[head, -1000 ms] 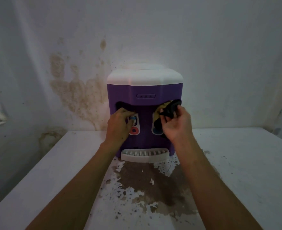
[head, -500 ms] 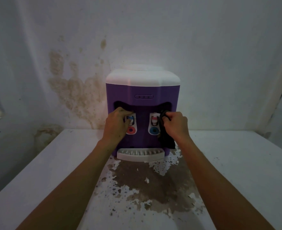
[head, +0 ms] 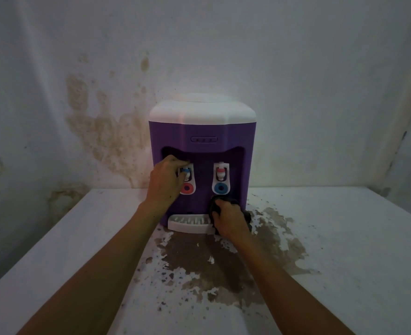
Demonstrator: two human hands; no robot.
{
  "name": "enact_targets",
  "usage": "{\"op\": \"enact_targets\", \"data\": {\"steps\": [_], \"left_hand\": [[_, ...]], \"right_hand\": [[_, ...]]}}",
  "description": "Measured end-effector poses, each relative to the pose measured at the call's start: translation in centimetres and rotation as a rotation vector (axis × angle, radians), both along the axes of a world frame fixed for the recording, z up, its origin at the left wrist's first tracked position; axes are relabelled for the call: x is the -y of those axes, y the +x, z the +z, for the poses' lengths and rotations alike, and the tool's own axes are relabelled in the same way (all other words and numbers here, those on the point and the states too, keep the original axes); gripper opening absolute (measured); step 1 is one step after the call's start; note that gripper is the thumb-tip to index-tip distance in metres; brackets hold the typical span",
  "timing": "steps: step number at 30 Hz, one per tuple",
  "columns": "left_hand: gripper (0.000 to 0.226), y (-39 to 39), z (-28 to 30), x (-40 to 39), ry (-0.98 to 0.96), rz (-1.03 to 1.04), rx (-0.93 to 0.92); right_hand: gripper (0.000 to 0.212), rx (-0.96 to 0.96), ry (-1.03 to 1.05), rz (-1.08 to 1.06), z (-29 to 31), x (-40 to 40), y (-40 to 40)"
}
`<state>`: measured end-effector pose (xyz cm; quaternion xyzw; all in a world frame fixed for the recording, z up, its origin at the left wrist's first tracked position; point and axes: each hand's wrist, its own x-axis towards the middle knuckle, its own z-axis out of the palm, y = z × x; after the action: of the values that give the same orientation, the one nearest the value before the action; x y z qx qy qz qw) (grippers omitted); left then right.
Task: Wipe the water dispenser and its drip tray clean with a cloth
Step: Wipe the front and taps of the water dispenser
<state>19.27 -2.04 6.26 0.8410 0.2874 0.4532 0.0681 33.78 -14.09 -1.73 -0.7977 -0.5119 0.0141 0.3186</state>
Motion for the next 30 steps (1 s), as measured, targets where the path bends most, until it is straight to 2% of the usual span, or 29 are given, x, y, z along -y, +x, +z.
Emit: {"op": "enact_targets", "data": {"steps": [7, 12, 13, 14, 16, 18, 22, 27, 30], "left_hand": [[0.044, -0.5, -0.4, -0.3, 0.007, -0.035, -0.044], [0.066, -1.8, -2.3, -0.1, -0.030, -0.108, -0.115], [0.067, -2.2, -3.1, 0.1, -0.035, -0.106, -0.098], [0.064, -2.6, -3.7, 0.5, -0.023, -0.090, -0.064], [0.050, -3.3, -5.6, 1.7, -0.009, -0.038, 0.030], [0.034, -3.8, -7.8, 2.8, -0.065, -0.028, 0.080], [0.028, -3.8, -11.5, 3.0, -0.284, -0.041, -0.084], [0.046, -2.6, -12.7, 2.0, -0.342, -0.032, -0.223], [0.062, -2.2, -13.1, 1.0, -0.350, -0.007, -0.295]], "right_hand": [[0.029, -0.074, -0.092, 0.179, -0.6, -2.2, -3.3], [0.028, -0.057, 0.088, 0.140, -0.9, -1.6, -2.4], [0.022, -0.040, 0.103, 0.109, -0.9, -1.0, -2.0], [0.015, -0.024, 0.127, 0.082, -0.8, -0.5, -1.6], [0.021, 0.003, 0.183, 0.006, -1.0, 0.4, -0.6], [0.019, 0.049, 0.214, -0.049, -1.2, 1.2, 0.4], [0.027, 0.136, 0.180, -0.102, -1.5, 2.3, 1.8], [0.052, 0.137, 0.077, 0.012, -2.0, 1.3, 2.1], [0.042, 0.227, 0.065, 0.025, -2.7, 0.9, 2.3]]}}
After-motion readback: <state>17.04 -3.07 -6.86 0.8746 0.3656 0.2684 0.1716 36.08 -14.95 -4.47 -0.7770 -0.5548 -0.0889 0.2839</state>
